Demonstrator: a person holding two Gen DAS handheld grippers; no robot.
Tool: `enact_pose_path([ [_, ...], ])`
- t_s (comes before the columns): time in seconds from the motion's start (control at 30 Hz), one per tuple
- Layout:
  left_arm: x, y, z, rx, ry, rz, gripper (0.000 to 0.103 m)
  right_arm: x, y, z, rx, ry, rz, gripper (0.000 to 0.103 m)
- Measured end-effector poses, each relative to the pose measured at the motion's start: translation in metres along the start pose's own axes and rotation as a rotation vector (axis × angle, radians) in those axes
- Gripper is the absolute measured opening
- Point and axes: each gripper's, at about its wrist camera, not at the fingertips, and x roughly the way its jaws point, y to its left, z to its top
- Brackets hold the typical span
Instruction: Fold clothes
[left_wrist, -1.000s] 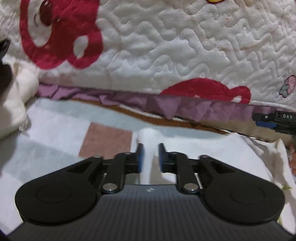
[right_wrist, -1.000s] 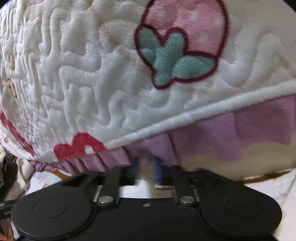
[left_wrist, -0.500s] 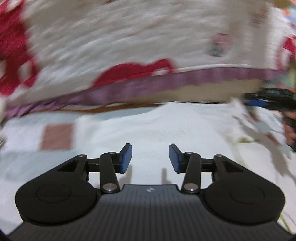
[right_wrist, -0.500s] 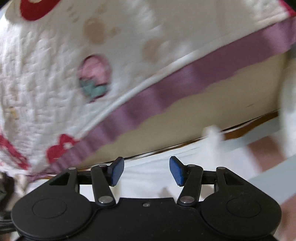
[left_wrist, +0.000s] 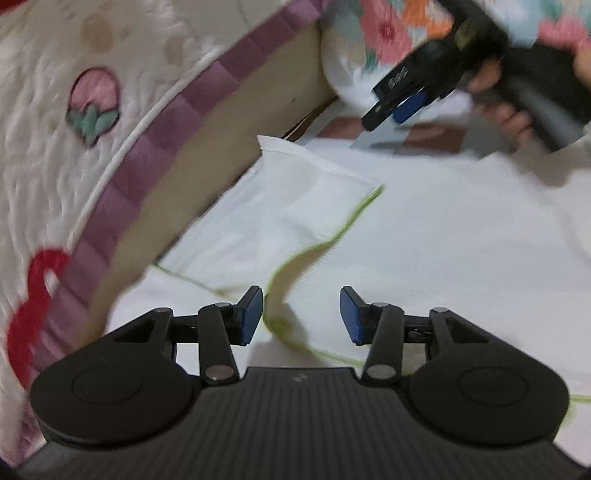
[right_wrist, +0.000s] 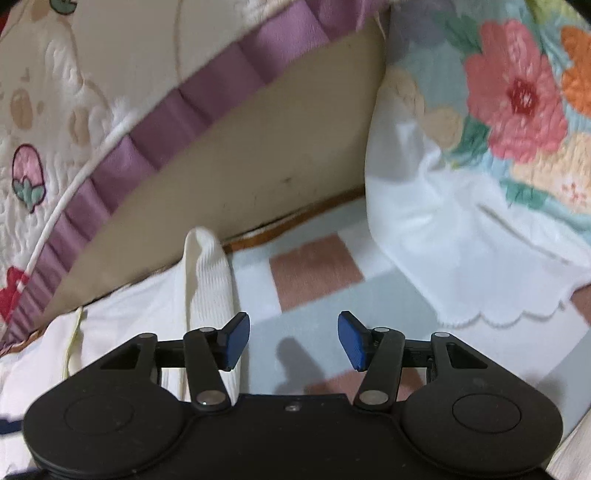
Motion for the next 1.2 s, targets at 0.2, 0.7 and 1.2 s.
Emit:
enact_pose_path([
  [0.2, 0.040, 0.028, 0.006, -0.149, 0.017, -0.018, 0.035, 0.012, 0.005, 0.002, -0.048, 0.043, 0.048, 0.059],
  [0.7, 0.026, 0.141, -0.077, -1.150, -0.079, 0.110, 0.026, 0.049, 0.064, -0.007, -0.345, 0.044, 0.069, 0.059],
  [1.2, -0.005, 0.164, -0.098, -1.168, -0.142, 0.289, 0.035, 0.068, 0.089, 0.012, -0.257, 0.098, 0.169, 0.058],
])
